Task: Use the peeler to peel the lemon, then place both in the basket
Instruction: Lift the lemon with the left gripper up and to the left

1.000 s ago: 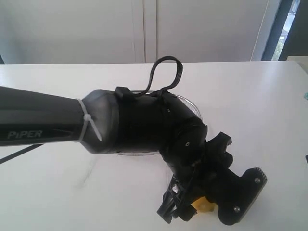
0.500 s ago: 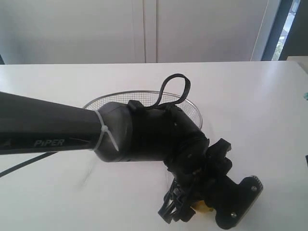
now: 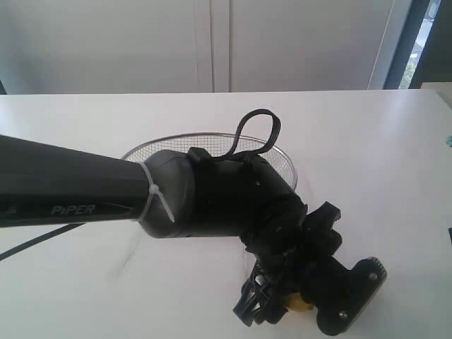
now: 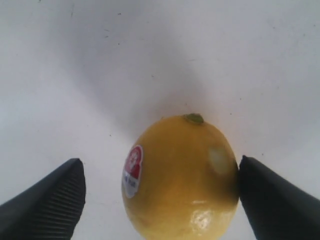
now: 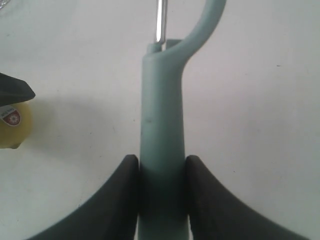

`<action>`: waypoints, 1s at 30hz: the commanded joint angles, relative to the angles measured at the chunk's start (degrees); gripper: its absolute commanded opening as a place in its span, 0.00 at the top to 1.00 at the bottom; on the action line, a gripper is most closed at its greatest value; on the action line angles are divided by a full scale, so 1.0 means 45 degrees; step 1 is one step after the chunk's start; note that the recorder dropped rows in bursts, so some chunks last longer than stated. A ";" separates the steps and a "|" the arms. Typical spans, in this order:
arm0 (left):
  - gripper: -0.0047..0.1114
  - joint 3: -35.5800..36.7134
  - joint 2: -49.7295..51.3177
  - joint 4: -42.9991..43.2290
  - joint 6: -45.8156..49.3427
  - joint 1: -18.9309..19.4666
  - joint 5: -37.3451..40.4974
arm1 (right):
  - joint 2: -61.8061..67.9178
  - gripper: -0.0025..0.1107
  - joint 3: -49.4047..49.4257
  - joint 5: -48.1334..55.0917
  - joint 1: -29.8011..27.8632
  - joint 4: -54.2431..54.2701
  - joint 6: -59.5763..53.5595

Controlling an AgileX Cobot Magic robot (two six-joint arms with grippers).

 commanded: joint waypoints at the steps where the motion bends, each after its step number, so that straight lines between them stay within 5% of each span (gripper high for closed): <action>1: 0.23 -0.0053 0.0172 -0.0066 0.0150 -0.0082 0.0028 | -0.0077 0.98 0.0038 -0.0042 -0.0082 -0.0134 0.0088; 16: 0.24 -0.0053 0.0606 -0.0066 0.0150 -0.0082 -0.0091 | -0.0077 0.98 0.0038 -0.0042 -0.0082 -0.0134 0.0088; 30: 0.46 -0.0053 0.0606 -0.0066 -0.0786 -0.0082 0.0156 | -0.0077 0.98 0.0038 -0.0042 -0.0082 -0.0134 0.0088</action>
